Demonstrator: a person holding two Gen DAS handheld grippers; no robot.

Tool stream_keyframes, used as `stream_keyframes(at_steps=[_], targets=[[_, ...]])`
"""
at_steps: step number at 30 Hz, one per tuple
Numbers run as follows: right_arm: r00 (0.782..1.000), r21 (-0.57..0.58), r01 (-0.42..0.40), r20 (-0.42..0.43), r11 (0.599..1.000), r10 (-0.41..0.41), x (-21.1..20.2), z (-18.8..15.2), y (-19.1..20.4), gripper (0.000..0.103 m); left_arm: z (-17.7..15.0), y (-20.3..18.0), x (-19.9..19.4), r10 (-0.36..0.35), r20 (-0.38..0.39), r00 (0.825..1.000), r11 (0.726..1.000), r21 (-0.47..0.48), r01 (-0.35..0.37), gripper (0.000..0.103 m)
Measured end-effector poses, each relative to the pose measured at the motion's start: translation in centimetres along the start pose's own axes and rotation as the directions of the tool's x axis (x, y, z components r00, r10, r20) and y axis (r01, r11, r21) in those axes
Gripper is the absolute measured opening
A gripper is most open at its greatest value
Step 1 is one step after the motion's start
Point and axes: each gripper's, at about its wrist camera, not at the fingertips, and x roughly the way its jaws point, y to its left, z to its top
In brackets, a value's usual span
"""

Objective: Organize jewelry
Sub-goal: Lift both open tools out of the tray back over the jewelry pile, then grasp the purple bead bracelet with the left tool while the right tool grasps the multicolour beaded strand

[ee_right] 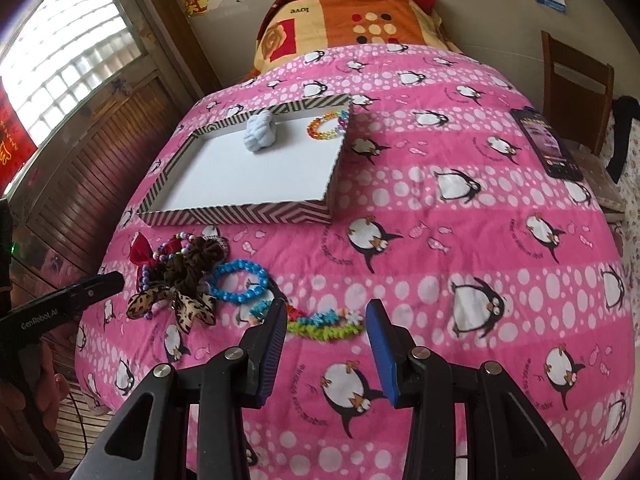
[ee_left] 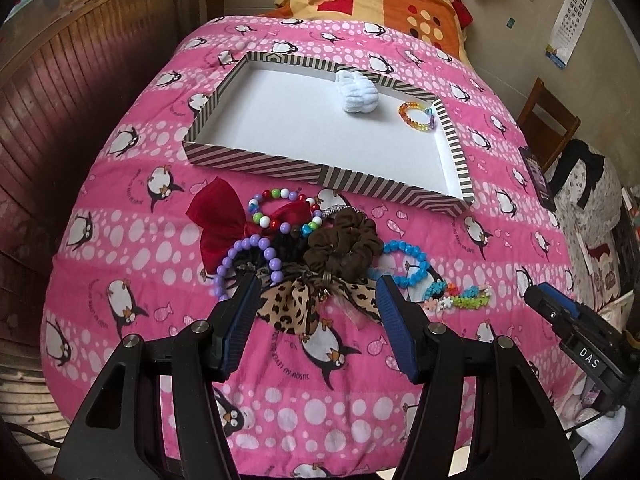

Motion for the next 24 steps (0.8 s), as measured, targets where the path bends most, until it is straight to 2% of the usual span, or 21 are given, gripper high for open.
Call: stream_keyframes(at_steps=[13, 24], targets=[[0.998, 0.024, 0.019, -0.060, 1.000, -0.018, 0.5, -2.2, -3.0, 0.039, -2.0, 2.7, -0.2, 0.012, -0.030, 0.999, 0.995, -0.100, -0.015, 0.060], [0.996, 0.019, 0.014, -0.083, 1.000, -0.012, 1.4, -1.9, -3.4, 0.039, -2.7, 6.2, 0.8, 0.028, -0.054, 0.998, 0.981, -0.192, -0.038, 0.060]])
